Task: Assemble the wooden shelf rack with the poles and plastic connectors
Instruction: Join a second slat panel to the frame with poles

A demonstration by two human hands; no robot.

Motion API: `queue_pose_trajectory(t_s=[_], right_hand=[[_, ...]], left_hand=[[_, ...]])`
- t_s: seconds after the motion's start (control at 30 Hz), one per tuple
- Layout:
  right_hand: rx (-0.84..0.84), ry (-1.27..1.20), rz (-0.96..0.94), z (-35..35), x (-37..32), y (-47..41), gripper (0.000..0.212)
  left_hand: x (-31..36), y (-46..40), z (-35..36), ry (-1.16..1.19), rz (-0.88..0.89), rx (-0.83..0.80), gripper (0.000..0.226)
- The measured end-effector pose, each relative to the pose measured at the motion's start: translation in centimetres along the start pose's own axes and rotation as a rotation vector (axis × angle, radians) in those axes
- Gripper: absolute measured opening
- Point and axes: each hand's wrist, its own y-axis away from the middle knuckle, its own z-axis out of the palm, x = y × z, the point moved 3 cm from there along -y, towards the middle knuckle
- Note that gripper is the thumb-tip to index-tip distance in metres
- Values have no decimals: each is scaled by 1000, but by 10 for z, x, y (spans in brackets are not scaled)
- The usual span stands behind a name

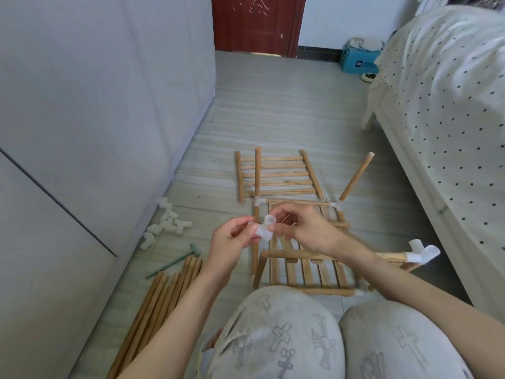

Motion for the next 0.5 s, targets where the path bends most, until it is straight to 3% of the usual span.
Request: queue_pose_trajectory(t_s=[0.17, 0.5], right_hand=[[-83, 319, -66, 10, 8, 1, 12], [-180, 577, -41, 18, 12, -1, 21]], left_hand=[[-21, 1, -1, -64, -64, 34, 16], [-32, 1, 2, -170, -100, 22, 23]])
